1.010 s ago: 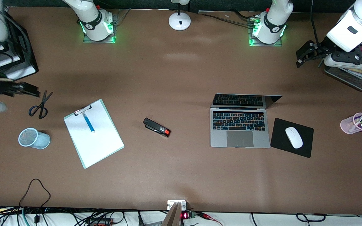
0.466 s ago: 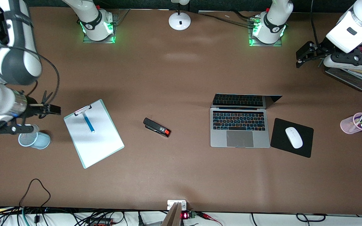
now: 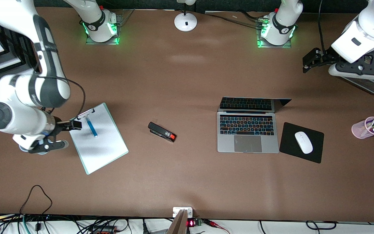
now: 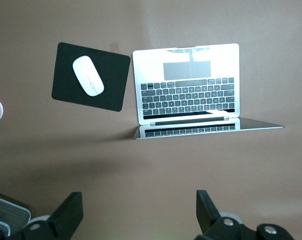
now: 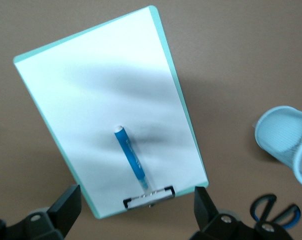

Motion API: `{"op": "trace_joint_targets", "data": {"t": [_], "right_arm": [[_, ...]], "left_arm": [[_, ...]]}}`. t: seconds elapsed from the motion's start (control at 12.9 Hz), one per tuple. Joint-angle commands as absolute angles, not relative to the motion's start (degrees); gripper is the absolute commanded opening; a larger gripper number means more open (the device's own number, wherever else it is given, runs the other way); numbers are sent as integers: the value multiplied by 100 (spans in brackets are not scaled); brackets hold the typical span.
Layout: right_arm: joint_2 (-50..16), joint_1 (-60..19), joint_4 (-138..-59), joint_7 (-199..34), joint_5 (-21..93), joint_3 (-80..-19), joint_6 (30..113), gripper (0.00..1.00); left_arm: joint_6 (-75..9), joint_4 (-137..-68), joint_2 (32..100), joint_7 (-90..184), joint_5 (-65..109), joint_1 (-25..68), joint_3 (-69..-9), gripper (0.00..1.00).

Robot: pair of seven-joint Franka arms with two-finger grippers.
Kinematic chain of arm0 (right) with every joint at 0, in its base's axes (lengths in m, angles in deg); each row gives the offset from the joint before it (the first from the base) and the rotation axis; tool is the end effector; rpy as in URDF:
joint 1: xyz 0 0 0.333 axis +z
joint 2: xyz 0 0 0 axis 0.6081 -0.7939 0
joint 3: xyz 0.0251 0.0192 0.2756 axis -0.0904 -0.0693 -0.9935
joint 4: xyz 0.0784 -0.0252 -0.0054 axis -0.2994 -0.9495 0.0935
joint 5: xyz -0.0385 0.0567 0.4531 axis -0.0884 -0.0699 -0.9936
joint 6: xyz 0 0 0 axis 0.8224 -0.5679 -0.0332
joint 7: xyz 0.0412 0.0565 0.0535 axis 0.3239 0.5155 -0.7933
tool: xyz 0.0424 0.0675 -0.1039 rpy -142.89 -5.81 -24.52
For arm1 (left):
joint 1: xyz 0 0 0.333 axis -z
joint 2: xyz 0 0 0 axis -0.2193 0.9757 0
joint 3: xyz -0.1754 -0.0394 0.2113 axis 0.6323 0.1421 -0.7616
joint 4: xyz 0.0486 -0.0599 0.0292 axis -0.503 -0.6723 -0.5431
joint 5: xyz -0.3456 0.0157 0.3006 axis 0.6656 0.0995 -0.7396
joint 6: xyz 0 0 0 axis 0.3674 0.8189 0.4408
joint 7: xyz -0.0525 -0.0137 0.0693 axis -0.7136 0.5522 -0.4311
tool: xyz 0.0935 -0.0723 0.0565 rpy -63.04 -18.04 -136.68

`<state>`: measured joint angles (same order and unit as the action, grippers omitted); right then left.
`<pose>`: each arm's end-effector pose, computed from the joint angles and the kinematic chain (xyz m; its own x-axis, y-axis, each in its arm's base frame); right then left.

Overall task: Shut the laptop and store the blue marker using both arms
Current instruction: 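Move the right gripper over the blue marker on the clipboard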

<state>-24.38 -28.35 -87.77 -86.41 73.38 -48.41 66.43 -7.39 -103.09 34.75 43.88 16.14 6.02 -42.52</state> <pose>0.7158 0.0359 0.2452 0.9663 0.2073 -0.1528 0.2157 -0.9756 0.0401 0.5862 -0.0914 0.5308 0.9959 -0.0756 -0.0488 -0.0743 -0.9968 0.0295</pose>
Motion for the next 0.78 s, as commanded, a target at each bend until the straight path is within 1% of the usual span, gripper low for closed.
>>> {"op": "trace_joint_targets", "data": {"t": [0.0,0.23,0.47,0.54,0.7], "right_arm": [[-2606,-2848,-8862,-8976,7271,-4836,6849,100],[-2659,-2831,-9213,-9538,7271,-4836,7279,100],[-2694,-2778,-9556,-10337,7271,-4836,7718,100],[-2738,-2787,-9557,-10392,7271,-4836,7807,100],[-2800,-2743,-9540,-10393,7271,-4845,7913,100]], "left_arm": [[-792,-10600,3433,4446,1666,590,-4199,100],[-827,-10889,3459,4508,1666,590,-4181,100],[-818,-10899,3801,5016,1657,651,-4068,100],[-818,-10899,3959,5096,1657,643,-3937,100],[-888,-10899,4241,5114,1657,652,-3892,100]]}}
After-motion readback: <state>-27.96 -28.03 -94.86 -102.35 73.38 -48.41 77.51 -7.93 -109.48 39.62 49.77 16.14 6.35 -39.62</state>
